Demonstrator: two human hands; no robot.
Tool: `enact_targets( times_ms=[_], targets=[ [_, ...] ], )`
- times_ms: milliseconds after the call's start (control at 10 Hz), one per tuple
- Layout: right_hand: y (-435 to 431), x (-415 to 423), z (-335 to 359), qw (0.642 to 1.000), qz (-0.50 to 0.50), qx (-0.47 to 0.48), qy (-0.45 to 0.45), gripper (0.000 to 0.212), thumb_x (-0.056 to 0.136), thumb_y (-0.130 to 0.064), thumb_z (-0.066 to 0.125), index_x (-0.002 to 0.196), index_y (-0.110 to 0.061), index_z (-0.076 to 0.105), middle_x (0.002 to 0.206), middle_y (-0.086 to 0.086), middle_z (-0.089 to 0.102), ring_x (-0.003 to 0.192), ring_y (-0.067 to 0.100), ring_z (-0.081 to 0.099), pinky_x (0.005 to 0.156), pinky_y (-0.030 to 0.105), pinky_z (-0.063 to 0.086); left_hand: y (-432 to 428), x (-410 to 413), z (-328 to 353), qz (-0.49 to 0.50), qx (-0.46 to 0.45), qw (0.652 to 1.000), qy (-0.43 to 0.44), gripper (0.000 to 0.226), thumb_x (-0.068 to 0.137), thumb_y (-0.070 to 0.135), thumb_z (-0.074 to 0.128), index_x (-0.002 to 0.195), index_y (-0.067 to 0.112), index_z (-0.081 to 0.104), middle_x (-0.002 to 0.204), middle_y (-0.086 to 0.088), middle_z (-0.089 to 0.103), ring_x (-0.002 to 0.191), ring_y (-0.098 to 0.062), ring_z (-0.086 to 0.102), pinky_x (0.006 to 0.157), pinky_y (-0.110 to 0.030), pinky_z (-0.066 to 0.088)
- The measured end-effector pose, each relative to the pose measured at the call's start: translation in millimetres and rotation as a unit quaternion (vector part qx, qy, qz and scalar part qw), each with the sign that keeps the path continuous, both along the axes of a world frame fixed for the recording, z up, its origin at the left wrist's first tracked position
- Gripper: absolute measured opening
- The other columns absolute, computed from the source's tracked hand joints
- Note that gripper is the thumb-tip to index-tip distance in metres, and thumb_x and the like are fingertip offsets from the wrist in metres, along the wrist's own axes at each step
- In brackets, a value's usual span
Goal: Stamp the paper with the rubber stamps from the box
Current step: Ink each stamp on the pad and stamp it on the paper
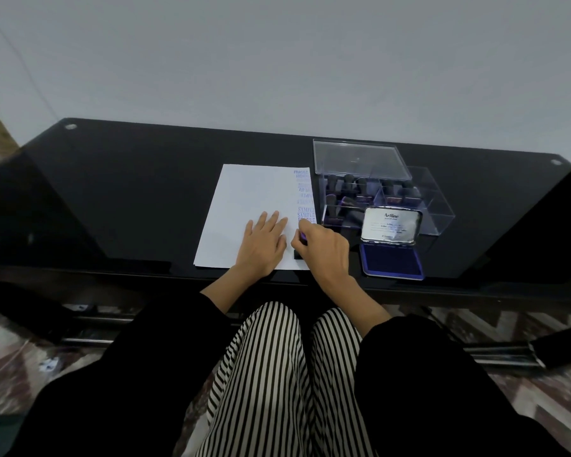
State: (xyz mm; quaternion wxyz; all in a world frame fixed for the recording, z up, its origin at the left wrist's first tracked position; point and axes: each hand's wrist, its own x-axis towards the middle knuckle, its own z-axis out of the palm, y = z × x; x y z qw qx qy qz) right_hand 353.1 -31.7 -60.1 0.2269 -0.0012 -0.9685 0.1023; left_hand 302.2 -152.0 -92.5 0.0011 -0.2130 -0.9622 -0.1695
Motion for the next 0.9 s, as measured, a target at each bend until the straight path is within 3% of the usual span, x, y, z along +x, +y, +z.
enact_targets(
  times_ms=[100, 200, 300, 400, 500, 600, 800, 900],
  targets=[
    [-2, 1, -3, 1.0, -0.011, -0.001, 0.012, 0.052, 0.065, -0.015, 0.079, 0.061, -0.019, 0.027, 0.044, -0.006, 0.027, 0.033, 0.012, 0.02, 0.039, 0.013, -0.002, 0, 1, 0, 0.0, -0.003, 1.0, 0.003, 0.047, 0.102, 0.026, 0.023, 0.148, 0.017, 0.019, 0.158, -0.003, 0.012, 0.147, -0.023, 0.004, 0.119, -0.041, 0.003],
    [-3, 4, -6, 0.999, -0.018, 0.007, 0.032, 0.048, 0.062, -0.014, 0.081, 0.056, -0.018, 0.033, 0.039, -0.001, 0.04, 0.034, 0.011, 0.019, 0.039, 0.014, -0.001, 0, 1, 0, 0.0, -0.002, 1.0, 0.004, 0.047, 0.102, 0.025, 0.024, 0.148, 0.016, 0.02, 0.158, -0.004, 0.013, 0.147, -0.023, 0.005, 0.119, -0.041, 0.004],
    [-4, 6, -10, 0.997, -0.038, 0.029, 0.065, 0.037, 0.062, -0.013, 0.08, 0.052, -0.015, 0.045, 0.039, -0.001, 0.042, 0.037, 0.011, 0.018, 0.036, 0.017, 0.009, 0, 1, -1, 0.002, -0.002, 1.0, 0.01, 0.047, 0.101, 0.025, 0.024, 0.148, 0.016, 0.021, 0.158, -0.003, 0.013, 0.147, -0.023, 0.006, 0.119, -0.041, 0.004],
    [-4, 8, -10, 0.995, -0.05, 0.034, 0.077, 0.036, 0.062, -0.011, 0.079, 0.052, -0.015, 0.045, 0.038, -0.001, 0.041, 0.037, 0.012, 0.017, 0.037, 0.018, 0.013, 0, 1, -1, 0.002, -0.003, 1.0, 0.013, 0.047, 0.102, 0.025, 0.024, 0.148, 0.016, 0.021, 0.158, -0.004, 0.013, 0.147, -0.023, 0.006, 0.119, -0.041, 0.003],
    [-4, 7, -8, 0.997, -0.043, 0.023, 0.06, 0.036, 0.06, -0.011, 0.08, 0.052, -0.015, 0.045, 0.038, -0.001, 0.04, 0.037, 0.012, 0.017, 0.038, 0.017, 0.009, 1, 1, -1, 0.002, -0.006, 1.0, 0.011, 0.047, 0.102, 0.025, 0.023, 0.148, 0.016, 0.02, 0.158, -0.004, 0.013, 0.147, -0.023, 0.005, 0.119, -0.041, 0.003],
    [-4, 3, -4, 0.999, -0.029, 0.005, 0.036, 0.045, 0.064, -0.012, 0.077, 0.056, -0.017, 0.034, 0.042, -0.003, 0.03, 0.036, 0.012, 0.02, 0.04, 0.014, 0.0, 0, 1, -1, 0.002, -0.007, 1.0, 0.011, 0.047, 0.102, 0.026, 0.023, 0.148, 0.016, 0.02, 0.158, -0.004, 0.013, 0.147, -0.023, 0.005, 0.119, -0.041, 0.003],
    [2, -10, -1, 0.999, -0.015, -0.008, -0.044, 0.021, 0.093, -0.02, 0.044, 0.074, -0.013, 0.038, 0.063, 0.003, 0.044, 0.057, 0.021, 0.038, 0.042, 0.024, 0.017, 0, 1, -2, 0.0, -0.001, 1.0, 0.012, 0.047, 0.101, 0.026, 0.025, 0.147, 0.015, 0.022, 0.158, -0.004, 0.014, 0.147, -0.023, 0.006, 0.119, -0.042, 0.004],
    [3, -14, 5, 0.998, -0.002, -0.017, -0.06, 0.019, 0.092, -0.022, 0.045, 0.076, -0.013, 0.039, 0.064, 0.005, 0.045, 0.059, 0.023, 0.039, 0.043, 0.025, 0.019, 0, 0, -2, -0.002, -0.002, 1.0, 0.012, 0.047, 0.102, 0.027, 0.025, 0.147, 0.015, 0.022, 0.158, -0.004, 0.014, 0.147, -0.024, 0.006, 0.119, -0.042, 0.004]
  ],
)
